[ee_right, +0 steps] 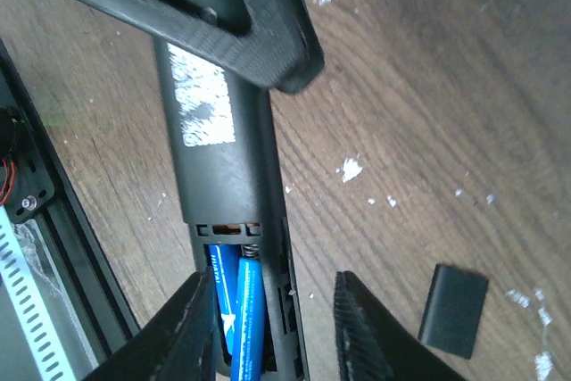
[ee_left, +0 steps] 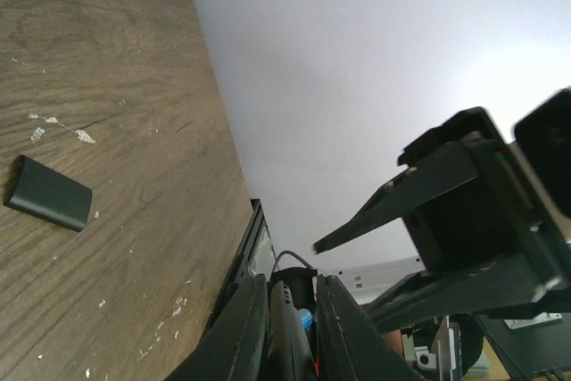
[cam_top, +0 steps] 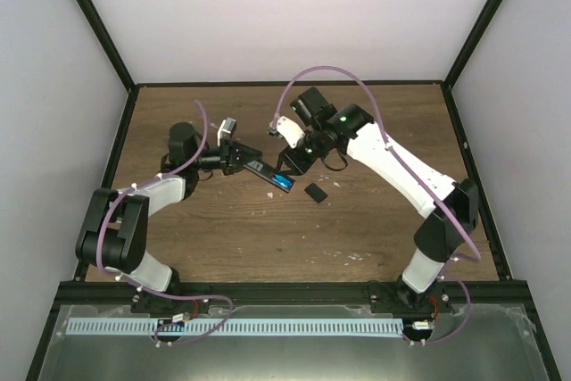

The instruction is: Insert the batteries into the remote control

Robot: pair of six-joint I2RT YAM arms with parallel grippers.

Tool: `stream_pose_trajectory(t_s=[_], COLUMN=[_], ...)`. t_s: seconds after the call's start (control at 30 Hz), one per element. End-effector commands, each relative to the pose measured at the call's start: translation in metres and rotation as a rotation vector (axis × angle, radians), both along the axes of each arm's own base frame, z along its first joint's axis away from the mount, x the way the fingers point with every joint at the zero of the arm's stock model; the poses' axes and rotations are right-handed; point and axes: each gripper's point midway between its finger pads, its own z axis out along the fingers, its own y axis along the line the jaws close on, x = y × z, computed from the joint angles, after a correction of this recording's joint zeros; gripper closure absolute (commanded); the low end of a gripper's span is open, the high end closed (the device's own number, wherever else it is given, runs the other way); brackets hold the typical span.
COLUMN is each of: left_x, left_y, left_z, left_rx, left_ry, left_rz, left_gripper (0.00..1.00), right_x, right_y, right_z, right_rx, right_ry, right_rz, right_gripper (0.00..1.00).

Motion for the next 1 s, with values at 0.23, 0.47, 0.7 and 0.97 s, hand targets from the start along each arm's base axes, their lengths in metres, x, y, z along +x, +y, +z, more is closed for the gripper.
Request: stream_pose_trajectory(t_s=[0.23, 0.47, 0.7, 0.97], left_x=[0.008, 0.01, 0.011, 0.014], left_y=[-0.002, -0.003, -0.003, 0.0], left_z=[0.021, 0.043, 0.056, 0.07], left_rx=[-0.015, -0.016, -0.059, -0.126], left_ry=[-0.048, -0.006, 0.055, 0.119], left_rz=[0.011, 0.003, 0.016, 0.072], left_gripper=[1.0, 1.0, 1.0, 1.0], right_x=[0.029, 0.054, 0.05, 0.041], right_y=[-0.013, -0.057, -0.055, -0.056], right_z=[0.083, 0.091, 0.086, 0.083], right_rx=[0.179, 0.388, 0.488, 0.613], right_ry=[-0.303, -0.145, 0.049, 0.257], right_rz=[-0.169, -0.412, -0.439, -0.464], right_gripper=[0.51, 0.55, 0.51, 0.48])
